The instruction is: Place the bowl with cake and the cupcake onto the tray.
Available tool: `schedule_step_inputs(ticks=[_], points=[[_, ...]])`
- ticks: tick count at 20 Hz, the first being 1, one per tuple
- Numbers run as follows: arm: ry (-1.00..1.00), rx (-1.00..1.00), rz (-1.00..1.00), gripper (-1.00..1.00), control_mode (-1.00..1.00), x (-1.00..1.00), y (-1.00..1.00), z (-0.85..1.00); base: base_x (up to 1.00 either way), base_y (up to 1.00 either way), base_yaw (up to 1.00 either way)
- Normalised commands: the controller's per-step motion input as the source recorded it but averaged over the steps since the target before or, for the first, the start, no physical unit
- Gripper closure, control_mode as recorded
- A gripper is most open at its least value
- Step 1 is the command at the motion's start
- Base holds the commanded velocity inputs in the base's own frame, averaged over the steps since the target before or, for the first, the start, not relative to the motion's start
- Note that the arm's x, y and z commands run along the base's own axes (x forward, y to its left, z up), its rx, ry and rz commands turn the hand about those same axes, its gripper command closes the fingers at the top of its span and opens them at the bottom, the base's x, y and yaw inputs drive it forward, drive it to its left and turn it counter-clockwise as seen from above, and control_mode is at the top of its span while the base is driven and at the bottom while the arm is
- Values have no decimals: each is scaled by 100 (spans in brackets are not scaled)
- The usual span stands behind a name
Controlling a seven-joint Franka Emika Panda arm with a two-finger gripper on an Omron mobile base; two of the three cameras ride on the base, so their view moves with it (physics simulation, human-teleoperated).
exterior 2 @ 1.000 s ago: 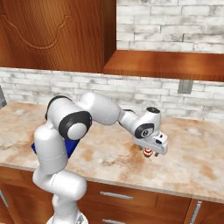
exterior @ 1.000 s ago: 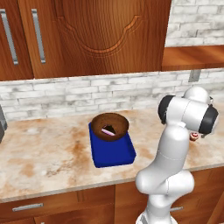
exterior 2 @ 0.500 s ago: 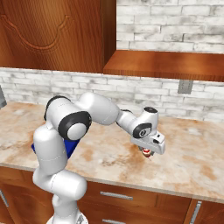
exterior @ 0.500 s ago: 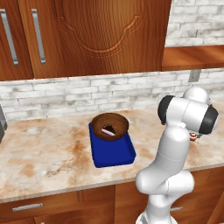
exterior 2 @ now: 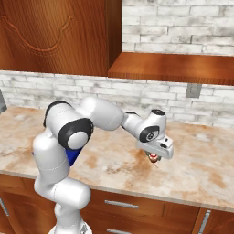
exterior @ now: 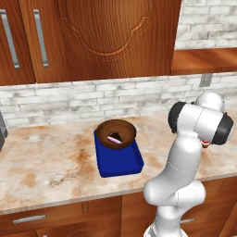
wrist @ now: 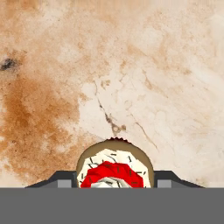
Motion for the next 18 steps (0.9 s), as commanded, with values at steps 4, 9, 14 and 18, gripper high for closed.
schedule_step_inputs(ticks=[4,9,14,18], points=[[0,0,0,100,-100,-16,24,25,0,0,0],[1,0,0,100,-100,-27,43,16,0,0,0],[1,0,0,100,-100,-38,53,3,0,0,0],[0,0,0,100,-100,-33,64,0,0,0,0]])
